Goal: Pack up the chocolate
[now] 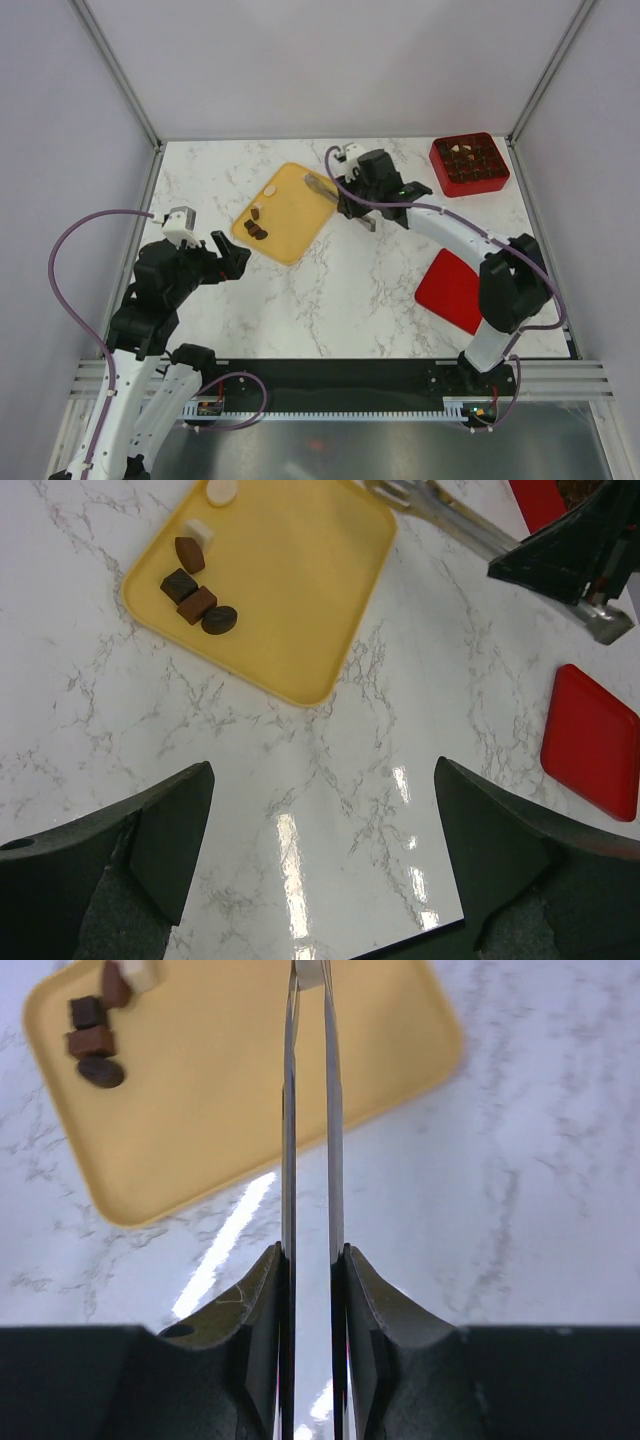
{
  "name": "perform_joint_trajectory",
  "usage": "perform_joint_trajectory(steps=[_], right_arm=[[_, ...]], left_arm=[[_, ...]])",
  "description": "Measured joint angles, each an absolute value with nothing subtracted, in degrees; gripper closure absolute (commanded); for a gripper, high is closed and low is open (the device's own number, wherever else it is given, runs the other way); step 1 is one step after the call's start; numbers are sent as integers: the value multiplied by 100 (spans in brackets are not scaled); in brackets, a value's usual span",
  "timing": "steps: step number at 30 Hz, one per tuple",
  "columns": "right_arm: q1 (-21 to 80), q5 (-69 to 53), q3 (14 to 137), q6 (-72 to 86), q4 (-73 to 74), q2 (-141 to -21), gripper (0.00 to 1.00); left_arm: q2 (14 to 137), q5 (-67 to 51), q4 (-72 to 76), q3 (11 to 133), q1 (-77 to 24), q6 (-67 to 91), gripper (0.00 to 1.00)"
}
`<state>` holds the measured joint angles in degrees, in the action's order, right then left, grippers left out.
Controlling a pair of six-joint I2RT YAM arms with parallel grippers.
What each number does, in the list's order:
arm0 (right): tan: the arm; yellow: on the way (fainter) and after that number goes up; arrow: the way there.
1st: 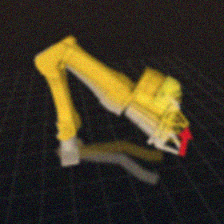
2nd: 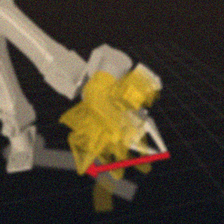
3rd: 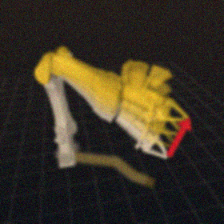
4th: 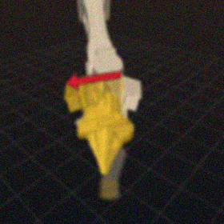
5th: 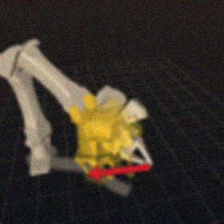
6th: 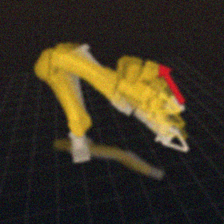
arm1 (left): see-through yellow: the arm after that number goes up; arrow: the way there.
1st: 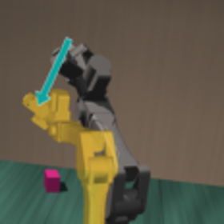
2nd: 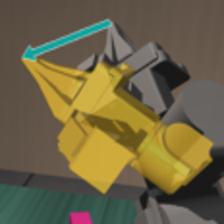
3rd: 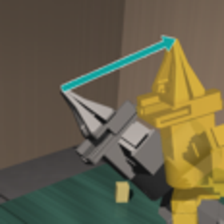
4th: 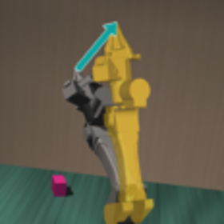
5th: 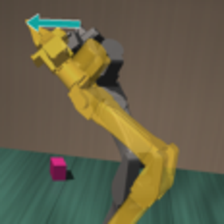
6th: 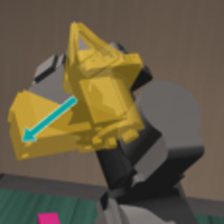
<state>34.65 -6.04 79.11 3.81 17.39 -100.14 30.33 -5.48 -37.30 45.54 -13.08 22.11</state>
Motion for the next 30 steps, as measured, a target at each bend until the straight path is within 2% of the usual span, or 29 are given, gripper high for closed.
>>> perform_joint_trajectory(steps=[6,12,20,30], right_arm=[[1925,-329,7581,674,1874,-9384,69],[753,152,7498,1002,2189,-9292,68],[-89,340,7870,1288,2469,-9618,67],[-462,255,8414,1356,2547,-10221,66]], left_arm=[[3033,-548,-3730,4554,-1308,2211,0],[3033,-548,-3730,4554,-1308,2209,0],[3037,-548,-3730,4554,-1308,2211,0],[3052,-550,-3730,4554,-1308,2211,0]])
